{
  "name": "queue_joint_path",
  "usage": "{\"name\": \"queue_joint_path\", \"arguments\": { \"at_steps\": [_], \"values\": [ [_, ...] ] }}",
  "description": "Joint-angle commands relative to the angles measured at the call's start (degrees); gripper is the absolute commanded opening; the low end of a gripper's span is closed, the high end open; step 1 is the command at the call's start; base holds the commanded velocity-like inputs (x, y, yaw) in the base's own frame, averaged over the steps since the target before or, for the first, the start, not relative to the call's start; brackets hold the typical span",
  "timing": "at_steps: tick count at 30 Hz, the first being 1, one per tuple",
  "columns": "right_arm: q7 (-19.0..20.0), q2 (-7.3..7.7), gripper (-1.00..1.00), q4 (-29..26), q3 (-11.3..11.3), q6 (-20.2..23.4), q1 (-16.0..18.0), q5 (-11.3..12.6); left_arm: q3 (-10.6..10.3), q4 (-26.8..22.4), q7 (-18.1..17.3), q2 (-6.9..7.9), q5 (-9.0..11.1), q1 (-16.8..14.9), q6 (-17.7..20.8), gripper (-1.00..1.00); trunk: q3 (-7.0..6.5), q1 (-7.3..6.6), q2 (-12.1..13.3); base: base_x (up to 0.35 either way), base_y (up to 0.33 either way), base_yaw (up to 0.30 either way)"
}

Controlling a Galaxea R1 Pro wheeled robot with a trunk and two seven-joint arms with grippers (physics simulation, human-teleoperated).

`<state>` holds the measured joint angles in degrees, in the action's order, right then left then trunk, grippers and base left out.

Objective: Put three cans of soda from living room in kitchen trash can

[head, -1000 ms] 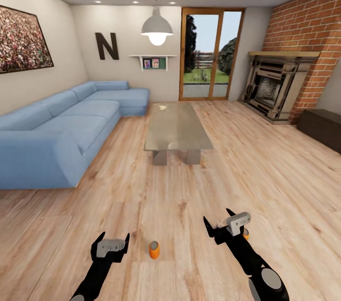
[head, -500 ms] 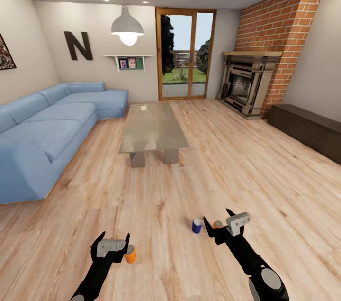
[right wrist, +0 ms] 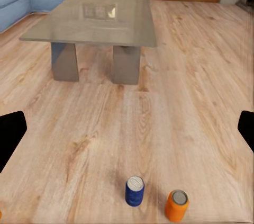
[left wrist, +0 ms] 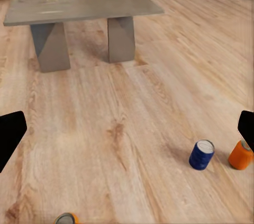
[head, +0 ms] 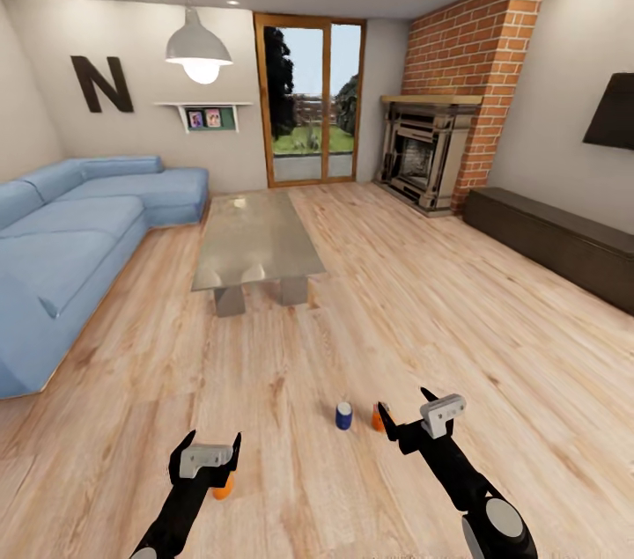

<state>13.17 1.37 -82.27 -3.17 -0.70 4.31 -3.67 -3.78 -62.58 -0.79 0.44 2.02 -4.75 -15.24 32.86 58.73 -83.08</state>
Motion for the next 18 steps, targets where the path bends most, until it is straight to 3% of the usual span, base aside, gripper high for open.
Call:
{"name": "queue_joint_path", "arguments": {
  "at_steps": [1, 6, 18],
  "values": [
    [0.0, -0.01, 1.0, 0.0, 0.0, 0.0, 0.0, 0.01, 0.0, 0.0, 0.0, 0.0, 0.0, 0.0, 0.01, 1.0, 0.0, 0.0, 0.0, 0.0, 0.0, -0.204],
    [0.02, 0.0, 1.0, 0.0, 0.0, 0.0, -0.02, 0.05, 0.0, 0.0, 0.0, -0.01, 0.0, 0.0, 0.03, 1.0, 0.0, 0.0, 0.0, -0.074, 0.0, -0.201],
    [-0.01, -0.05, 1.0, 0.08, -0.06, 0.0, 0.0, 0.04, 0.04, -0.05, 0.0, -0.06, 0.09, 0.0, 0.09, 1.0, 0.0, 0.0, 0.0, -0.214, 0.089, -0.198]
  ]
}}
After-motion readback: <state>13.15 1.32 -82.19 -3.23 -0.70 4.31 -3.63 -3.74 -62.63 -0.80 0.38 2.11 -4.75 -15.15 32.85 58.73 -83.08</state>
